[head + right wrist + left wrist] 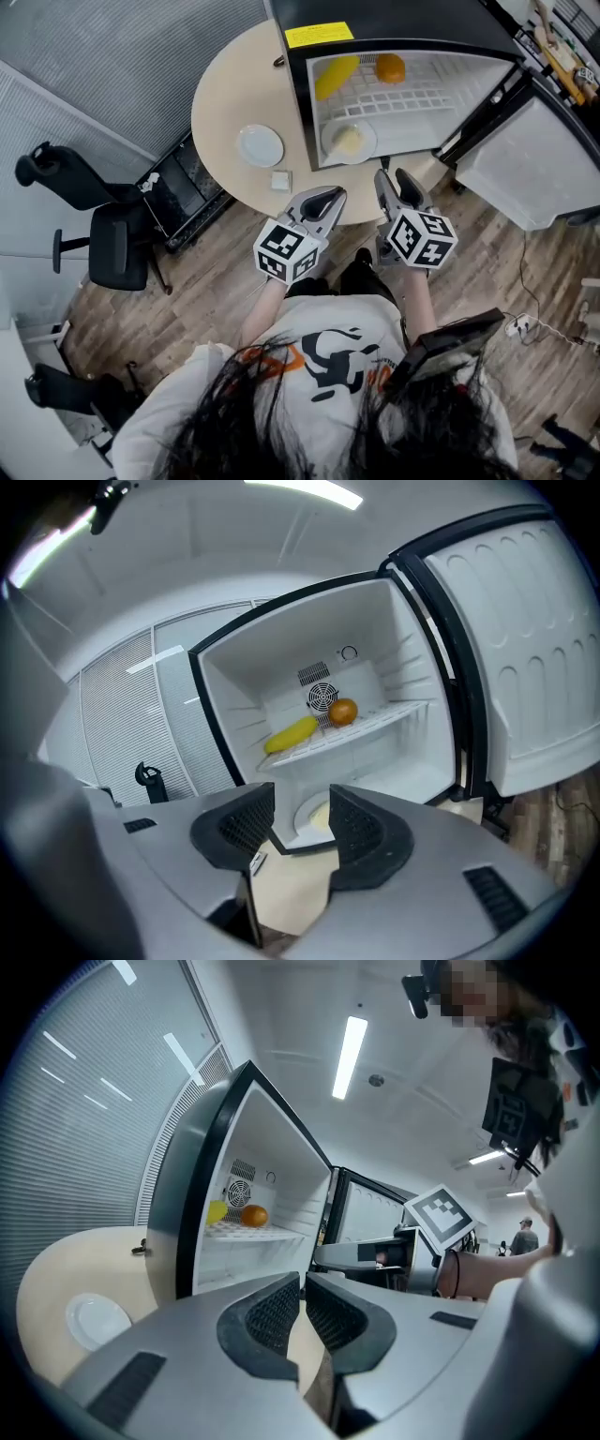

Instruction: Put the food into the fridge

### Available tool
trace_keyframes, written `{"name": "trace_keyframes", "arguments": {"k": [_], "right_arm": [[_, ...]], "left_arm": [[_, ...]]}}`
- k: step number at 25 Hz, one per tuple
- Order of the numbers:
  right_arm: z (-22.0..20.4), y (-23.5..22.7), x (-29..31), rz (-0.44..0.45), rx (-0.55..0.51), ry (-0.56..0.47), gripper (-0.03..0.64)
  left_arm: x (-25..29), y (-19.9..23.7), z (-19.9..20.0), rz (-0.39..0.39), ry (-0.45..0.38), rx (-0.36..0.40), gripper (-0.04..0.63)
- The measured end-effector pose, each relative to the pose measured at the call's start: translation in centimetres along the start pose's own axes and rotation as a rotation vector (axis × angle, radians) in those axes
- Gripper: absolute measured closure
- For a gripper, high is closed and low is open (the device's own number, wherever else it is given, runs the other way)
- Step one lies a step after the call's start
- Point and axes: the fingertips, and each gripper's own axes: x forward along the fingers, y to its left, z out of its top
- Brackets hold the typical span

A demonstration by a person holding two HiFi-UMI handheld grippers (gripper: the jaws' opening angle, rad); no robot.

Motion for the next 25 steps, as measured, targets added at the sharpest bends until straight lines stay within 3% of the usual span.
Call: {"name": "trace_keyframes", "arguments": {"k": [3,11,25], "right_arm": [[-1.6,0.7,-1.6,-0.034,-0.004,-0.005,0.470],[-6.9,2.2,-5.5,-0.104,0.034,0.066,0.504],[-13.1,0.5,-10.8,-0.160,0.070,0.182,0.537]], "left_arm": [[-1.7,-0.7,-1.0,-0.019,0.010,-0.004,0.580],[-4.7,-2.6,-4.1,-0.062,0.042,-0.058,0.580],[-6.1,-4.1,-9.1,-0.010,0.121,-0.143,0.580]]}}
